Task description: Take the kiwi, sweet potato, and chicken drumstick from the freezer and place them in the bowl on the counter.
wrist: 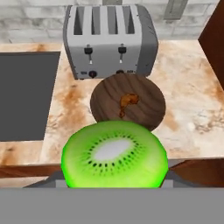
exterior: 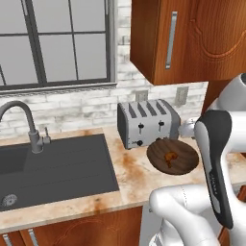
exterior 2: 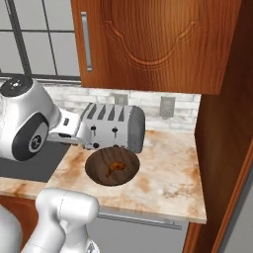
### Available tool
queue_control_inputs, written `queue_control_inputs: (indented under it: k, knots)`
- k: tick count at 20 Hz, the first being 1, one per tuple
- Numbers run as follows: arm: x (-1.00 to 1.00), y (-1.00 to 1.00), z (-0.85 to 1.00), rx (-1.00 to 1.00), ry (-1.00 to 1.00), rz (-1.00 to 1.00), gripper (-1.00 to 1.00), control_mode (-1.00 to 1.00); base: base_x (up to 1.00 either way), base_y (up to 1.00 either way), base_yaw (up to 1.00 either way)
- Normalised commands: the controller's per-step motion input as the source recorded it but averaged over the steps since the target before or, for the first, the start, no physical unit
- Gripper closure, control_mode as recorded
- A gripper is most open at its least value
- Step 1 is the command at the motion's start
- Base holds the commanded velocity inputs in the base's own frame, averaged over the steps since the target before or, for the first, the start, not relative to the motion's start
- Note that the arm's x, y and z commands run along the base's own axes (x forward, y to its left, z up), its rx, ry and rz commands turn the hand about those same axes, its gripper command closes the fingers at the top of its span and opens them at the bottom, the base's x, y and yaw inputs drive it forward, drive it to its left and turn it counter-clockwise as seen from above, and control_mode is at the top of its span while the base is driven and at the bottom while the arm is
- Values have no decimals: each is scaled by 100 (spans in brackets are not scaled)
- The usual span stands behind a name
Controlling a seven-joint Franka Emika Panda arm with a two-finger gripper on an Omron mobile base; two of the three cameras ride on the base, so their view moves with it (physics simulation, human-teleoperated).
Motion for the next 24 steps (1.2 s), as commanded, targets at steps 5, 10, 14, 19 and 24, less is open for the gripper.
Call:
queue_control_inputs:
  k: [5, 10, 14, 19, 24]
  knots:
    - [65, -22, -92, 4, 2, 0, 100, -100, 0, 0, 0]
    - [57, -3, -75, 0, 9, 0, 100, -100, 0, 0, 0]
    - [58, 0, -52, 0, 17, 0, 100, -100, 0, 0, 0]
    - [55, 0, -39, 0, 14, 0, 100, -100, 0, 0, 0]
    - [58, 0, -47, 0, 13, 0, 100, -100, 0, 0, 0]
